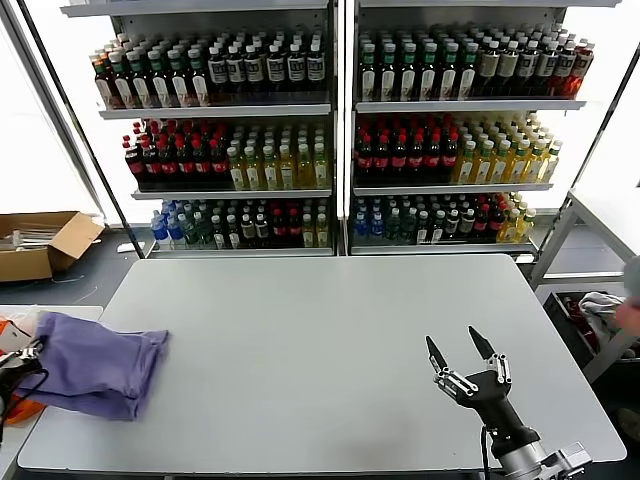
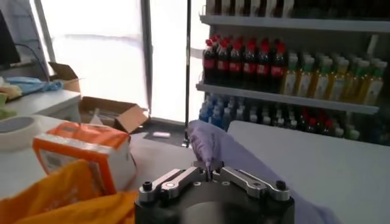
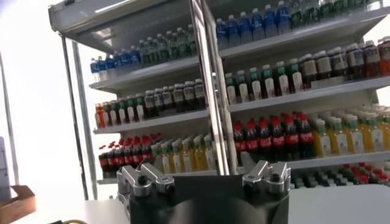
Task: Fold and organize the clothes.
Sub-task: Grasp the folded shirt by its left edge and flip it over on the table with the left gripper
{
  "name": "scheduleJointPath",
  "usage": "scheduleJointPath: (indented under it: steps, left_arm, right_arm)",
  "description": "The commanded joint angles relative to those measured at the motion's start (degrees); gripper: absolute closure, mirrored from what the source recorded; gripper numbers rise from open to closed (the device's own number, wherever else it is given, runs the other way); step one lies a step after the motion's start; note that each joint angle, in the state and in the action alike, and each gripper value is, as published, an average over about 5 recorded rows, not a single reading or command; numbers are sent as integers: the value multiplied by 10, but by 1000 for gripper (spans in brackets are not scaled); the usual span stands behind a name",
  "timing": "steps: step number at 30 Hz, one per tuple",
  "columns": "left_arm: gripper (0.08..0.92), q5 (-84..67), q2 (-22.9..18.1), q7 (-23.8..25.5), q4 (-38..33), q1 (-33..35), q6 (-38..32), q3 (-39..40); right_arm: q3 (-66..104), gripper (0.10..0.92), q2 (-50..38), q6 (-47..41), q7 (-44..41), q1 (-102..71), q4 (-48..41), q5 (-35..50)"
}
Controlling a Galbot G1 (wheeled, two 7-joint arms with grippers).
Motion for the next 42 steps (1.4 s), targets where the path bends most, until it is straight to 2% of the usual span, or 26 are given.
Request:
scheduleJointPath:
  steps: [1, 4, 8, 10, 13, 17, 23, 30, 34, 42]
  left_arm:
    - [890, 2, -30, -34, -154, 21, 13, 4]
    - [890, 16, -60, -68, -209, 17, 14, 112]
    - [890, 23, -78, -130, -224, -21, 6, 311]
    - [890, 29, -87, -153, -206, -58, 5, 404]
    - [890, 46, -103, -149, -164, -114, 11, 508]
    - [890, 52, -128, -136, -104, -155, 16, 588]
    - [890, -65, -155, -127, -82, -184, -25, 605]
    - [890, -182, -151, -103, -103, -179, -51, 575]
    - [873, -197, -148, -76, -118, -170, -62, 556]
    - [645, -190, -121, -33, -152, -155, -97, 499]
  right_arm:
    - [0, 203, 4, 5, -1, -5, -2, -2]
    - [1, 203, 6, 5, -1, -6, -2, -7]
    - [2, 203, 8, 6, -1, -12, 1, -9]
    - [4, 203, 9, 7, -1, -16, 4, -11]
    - [10, 203, 11, 7, -1, -24, 7, -11]
    - [19, 203, 12, 6, 3, -31, 6, -11]
    - [20, 203, 14, -4, 11, -32, 5, -13]
    - [-1, 203, 15, -29, 28, -11, 3, -26]
    - [-26, 203, 12, -67, 54, 11, 5, -33]
    - [-110, 203, -6, -177, 132, 86, -8, 39]
